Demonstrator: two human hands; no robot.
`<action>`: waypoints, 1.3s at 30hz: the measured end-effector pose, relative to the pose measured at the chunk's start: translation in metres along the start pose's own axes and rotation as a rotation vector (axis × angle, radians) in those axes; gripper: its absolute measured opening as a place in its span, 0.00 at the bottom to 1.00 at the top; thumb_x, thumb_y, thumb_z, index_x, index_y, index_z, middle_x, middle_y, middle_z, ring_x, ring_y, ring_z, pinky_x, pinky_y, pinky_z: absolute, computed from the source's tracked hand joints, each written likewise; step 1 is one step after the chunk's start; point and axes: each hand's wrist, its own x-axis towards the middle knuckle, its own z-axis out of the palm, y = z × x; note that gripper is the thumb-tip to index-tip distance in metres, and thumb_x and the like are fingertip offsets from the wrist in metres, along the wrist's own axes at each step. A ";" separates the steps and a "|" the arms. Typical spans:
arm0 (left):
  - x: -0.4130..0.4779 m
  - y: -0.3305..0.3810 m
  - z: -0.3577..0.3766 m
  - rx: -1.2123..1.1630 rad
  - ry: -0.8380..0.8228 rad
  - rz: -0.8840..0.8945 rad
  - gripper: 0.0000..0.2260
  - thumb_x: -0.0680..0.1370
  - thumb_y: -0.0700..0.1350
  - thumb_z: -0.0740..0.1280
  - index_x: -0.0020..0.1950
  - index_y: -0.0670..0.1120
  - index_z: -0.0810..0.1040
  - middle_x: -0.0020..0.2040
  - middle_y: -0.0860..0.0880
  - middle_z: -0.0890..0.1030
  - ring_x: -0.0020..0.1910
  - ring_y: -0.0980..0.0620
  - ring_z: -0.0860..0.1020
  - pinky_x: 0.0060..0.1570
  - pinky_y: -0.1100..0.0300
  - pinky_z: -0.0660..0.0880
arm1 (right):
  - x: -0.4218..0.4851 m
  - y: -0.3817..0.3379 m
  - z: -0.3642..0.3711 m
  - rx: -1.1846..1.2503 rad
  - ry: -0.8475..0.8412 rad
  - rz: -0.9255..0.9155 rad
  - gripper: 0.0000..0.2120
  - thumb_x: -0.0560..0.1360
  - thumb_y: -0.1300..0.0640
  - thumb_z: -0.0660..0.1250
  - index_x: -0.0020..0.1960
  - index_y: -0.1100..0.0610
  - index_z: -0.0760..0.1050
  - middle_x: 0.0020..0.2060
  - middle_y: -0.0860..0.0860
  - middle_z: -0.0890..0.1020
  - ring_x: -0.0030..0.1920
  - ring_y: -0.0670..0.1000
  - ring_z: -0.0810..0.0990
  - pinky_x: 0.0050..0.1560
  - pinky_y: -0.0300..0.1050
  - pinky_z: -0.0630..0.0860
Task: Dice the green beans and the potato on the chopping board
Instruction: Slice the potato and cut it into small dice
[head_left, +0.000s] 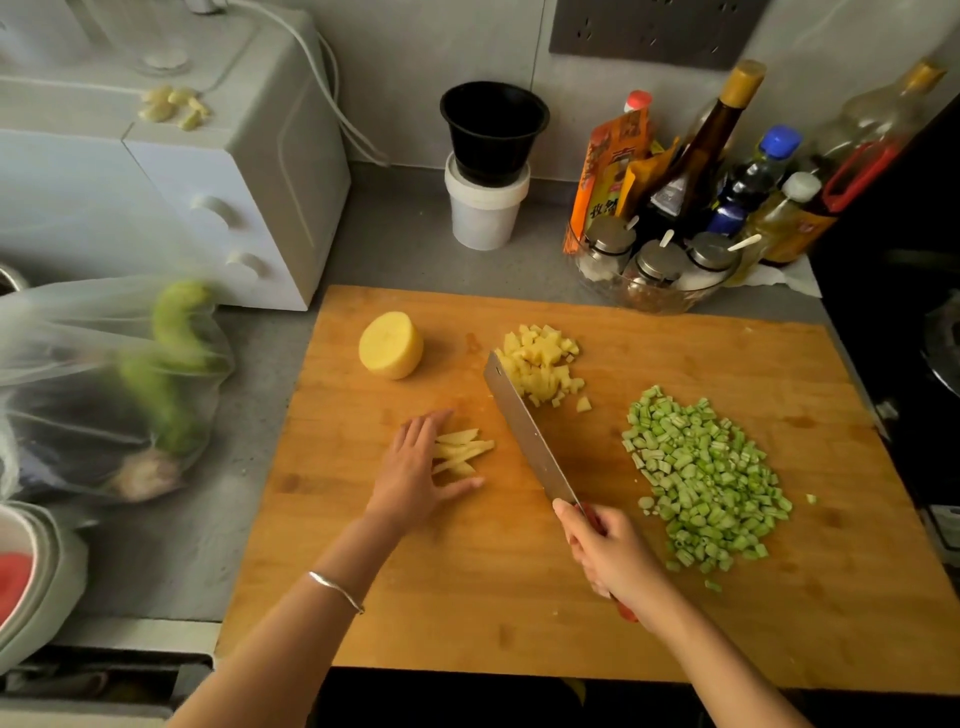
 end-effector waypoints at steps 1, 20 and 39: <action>-0.001 -0.006 -0.007 0.078 -0.037 0.026 0.44 0.66 0.74 0.58 0.74 0.49 0.62 0.66 0.50 0.70 0.65 0.49 0.66 0.63 0.54 0.65 | 0.000 0.000 0.003 0.000 -0.002 0.002 0.20 0.79 0.46 0.63 0.34 0.56 0.66 0.21 0.46 0.64 0.20 0.46 0.61 0.22 0.40 0.58; -0.002 0.008 0.009 0.166 -0.247 0.034 0.37 0.75 0.68 0.37 0.75 0.46 0.58 0.69 0.45 0.65 0.67 0.47 0.62 0.69 0.53 0.59 | 0.025 -0.028 0.004 -0.214 -0.026 -0.037 0.25 0.76 0.35 0.58 0.35 0.55 0.70 0.18 0.45 0.67 0.18 0.41 0.65 0.20 0.31 0.59; -0.005 0.008 -0.012 -0.057 -0.155 -0.083 0.27 0.73 0.52 0.71 0.70 0.47 0.70 0.62 0.49 0.71 0.60 0.50 0.70 0.62 0.59 0.69 | 0.015 -0.013 -0.009 -0.080 -0.001 -0.007 0.23 0.78 0.39 0.59 0.36 0.57 0.68 0.20 0.45 0.63 0.19 0.46 0.59 0.23 0.40 0.56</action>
